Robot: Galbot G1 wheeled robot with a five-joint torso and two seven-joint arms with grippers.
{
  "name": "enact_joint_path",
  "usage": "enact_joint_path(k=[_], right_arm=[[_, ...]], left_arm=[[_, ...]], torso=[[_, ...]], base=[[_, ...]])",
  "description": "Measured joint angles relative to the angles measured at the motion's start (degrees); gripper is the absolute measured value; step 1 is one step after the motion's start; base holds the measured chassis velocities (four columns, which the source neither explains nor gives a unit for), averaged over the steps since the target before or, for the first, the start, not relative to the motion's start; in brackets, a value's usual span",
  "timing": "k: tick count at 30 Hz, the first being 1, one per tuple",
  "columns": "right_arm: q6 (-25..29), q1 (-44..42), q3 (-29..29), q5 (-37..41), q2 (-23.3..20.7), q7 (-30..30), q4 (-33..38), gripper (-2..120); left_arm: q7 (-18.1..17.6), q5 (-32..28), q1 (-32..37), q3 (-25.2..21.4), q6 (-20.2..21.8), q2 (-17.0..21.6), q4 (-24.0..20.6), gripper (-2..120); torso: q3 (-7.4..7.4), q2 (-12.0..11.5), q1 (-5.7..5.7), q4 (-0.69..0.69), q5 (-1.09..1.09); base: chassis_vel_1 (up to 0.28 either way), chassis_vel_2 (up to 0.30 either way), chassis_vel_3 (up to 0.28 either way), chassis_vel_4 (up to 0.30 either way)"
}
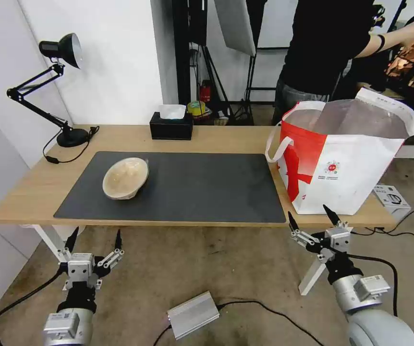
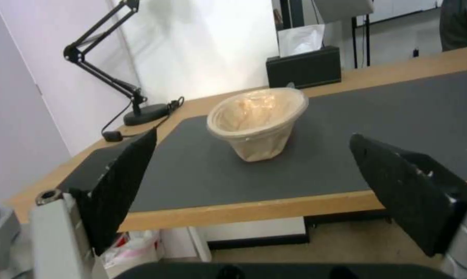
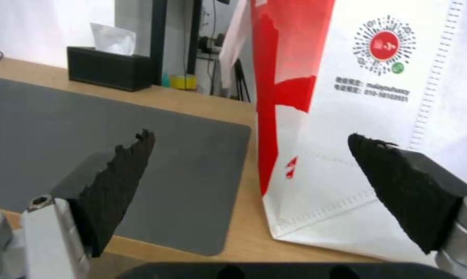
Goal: Pick up the trash from the table and place it into the takeout bag.
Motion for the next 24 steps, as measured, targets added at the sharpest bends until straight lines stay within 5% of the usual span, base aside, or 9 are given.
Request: enact_joint_path(k=[24], right_arm=[[0.62,-0.03,0.82,-0.17,2.87,2.64,-0.75,96]], left_arm=[[0.03,0.18,0.02,0.07,0.02,-0.70,0.46,100]], torso=[[0.00,0.00,0.00,0.00,0.00]], base=[[0.000,0.000,0.000,0.000]])
